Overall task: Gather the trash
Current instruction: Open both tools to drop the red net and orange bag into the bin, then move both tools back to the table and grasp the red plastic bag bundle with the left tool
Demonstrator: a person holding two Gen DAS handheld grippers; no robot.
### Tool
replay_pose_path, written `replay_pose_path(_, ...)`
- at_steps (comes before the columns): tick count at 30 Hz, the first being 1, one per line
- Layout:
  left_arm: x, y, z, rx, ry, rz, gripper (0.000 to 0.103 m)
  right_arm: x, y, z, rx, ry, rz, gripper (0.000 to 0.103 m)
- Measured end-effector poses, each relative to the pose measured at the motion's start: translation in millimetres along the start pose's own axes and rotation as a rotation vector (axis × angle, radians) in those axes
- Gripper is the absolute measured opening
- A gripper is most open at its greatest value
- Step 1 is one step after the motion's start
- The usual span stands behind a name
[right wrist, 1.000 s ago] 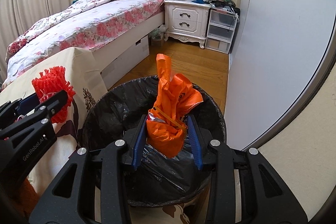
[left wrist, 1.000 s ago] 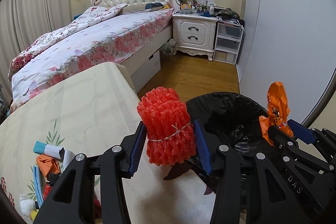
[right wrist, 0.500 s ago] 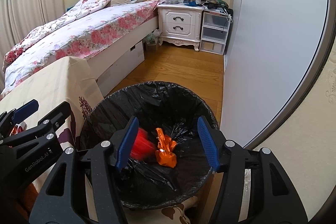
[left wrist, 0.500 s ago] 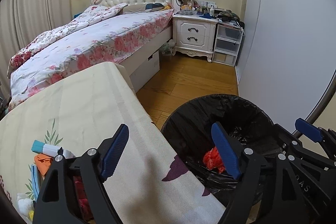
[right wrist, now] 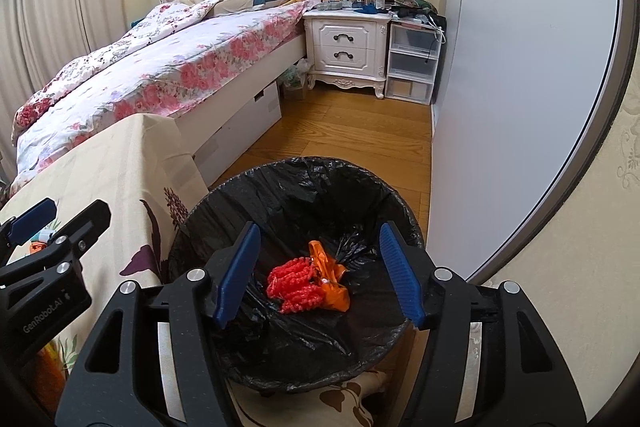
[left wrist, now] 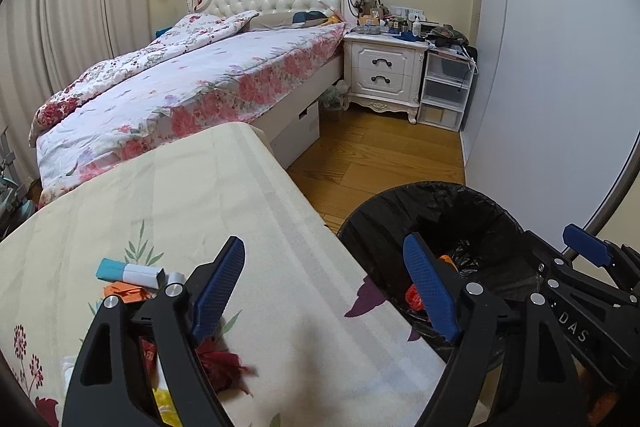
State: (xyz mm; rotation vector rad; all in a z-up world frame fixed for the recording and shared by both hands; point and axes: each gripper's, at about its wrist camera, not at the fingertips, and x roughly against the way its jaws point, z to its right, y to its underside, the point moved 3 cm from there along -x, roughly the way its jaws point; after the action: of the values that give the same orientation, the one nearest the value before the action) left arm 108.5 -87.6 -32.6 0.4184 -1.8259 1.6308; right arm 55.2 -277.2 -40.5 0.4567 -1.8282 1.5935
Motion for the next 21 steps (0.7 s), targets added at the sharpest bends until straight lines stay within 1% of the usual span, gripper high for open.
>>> replay_pose_path(6,24.0,5.0,-14.7,0.004,-0.024,0.008,0.079,12.5,3.1,-11.2,0.023,-0.019,0.007,0.061)
replay_pose_path(15,63.4,20.0,-48.8,0.04,-0.07,0.019,0.079,35.4,14.9,-38.9,0.075,-0.09,0.007,0.061)
replay_pose_path(21,84.4,34.4,-73.8,0.071,-0.11,0.017,0.079,54.3,30.2,-65.4,0.14,-0.139,0.006,0.061)
